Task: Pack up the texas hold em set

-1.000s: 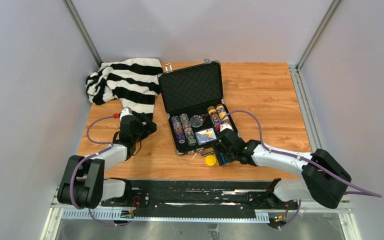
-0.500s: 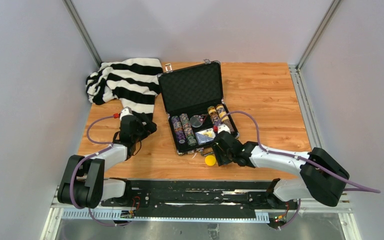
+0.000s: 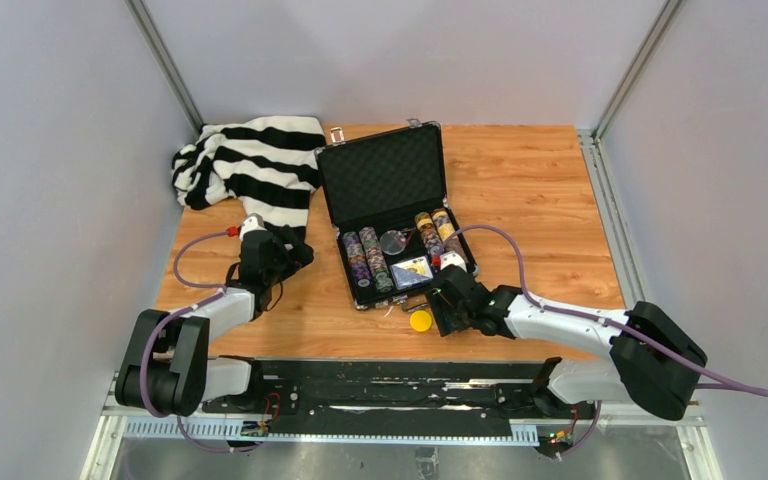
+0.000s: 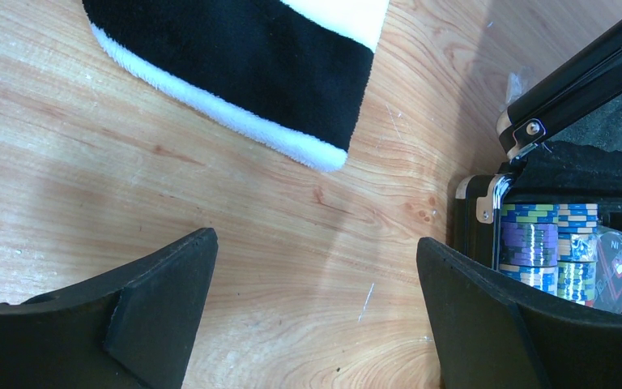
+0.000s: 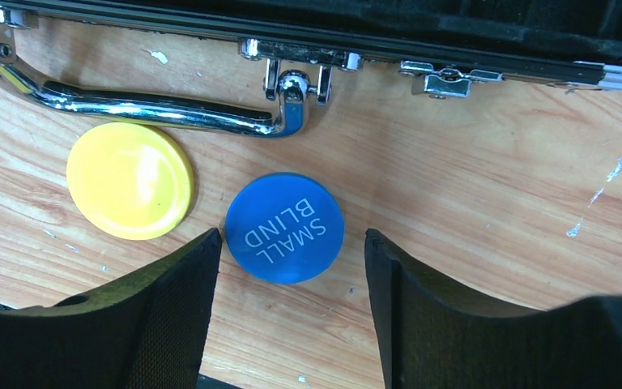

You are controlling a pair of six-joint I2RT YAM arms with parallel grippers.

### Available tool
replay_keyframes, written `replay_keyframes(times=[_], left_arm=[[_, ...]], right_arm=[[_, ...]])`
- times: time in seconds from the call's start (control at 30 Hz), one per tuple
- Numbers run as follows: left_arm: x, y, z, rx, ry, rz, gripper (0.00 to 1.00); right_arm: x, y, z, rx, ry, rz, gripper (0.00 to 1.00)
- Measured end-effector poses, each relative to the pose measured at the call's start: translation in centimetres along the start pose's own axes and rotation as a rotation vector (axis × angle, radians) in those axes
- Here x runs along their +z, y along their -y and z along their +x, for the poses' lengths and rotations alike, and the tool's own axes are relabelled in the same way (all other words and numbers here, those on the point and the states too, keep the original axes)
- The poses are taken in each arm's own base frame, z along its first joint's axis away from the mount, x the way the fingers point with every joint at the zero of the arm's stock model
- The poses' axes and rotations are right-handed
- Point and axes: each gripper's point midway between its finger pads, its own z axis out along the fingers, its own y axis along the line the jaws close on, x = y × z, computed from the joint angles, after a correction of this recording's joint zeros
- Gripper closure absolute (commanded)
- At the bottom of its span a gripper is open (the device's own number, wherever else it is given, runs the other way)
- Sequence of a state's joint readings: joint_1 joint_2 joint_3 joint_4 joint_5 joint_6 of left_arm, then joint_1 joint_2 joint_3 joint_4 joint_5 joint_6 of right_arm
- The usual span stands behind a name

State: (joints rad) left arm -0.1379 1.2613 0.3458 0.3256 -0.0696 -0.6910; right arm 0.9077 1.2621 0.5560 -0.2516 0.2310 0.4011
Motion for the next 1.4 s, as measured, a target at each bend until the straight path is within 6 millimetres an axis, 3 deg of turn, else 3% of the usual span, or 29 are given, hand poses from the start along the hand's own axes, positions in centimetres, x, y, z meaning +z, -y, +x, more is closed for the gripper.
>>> replay_keyframes(times=[0.4, 0.83, 1.2, 1.4], left_arm=[[0.0, 0.0, 0.0, 0.000, 0.000, 0.000, 0.02], [0.0, 0.0, 0.0, 0.000, -0.001, 0.000, 0.02], [0.1, 0.1, 0.0, 0.000, -0.001, 0.008, 0.02], [0.1, 0.1, 0.0, 0.000, -0.001, 0.008, 0.02]], right_arm=[[0.2, -0.6, -0.2, 0.005, 0.011, -0.030, 0.52], [-0.8, -0.1, -0.1, -0.008, 0.007, -0.022, 0.54], [-2.7, -0.6, -4.1, -0.048, 0.076, -0.027, 0.53], [-3.5, -1.8, -9.5, -0.091, 0.142, -0.039, 0.53]])
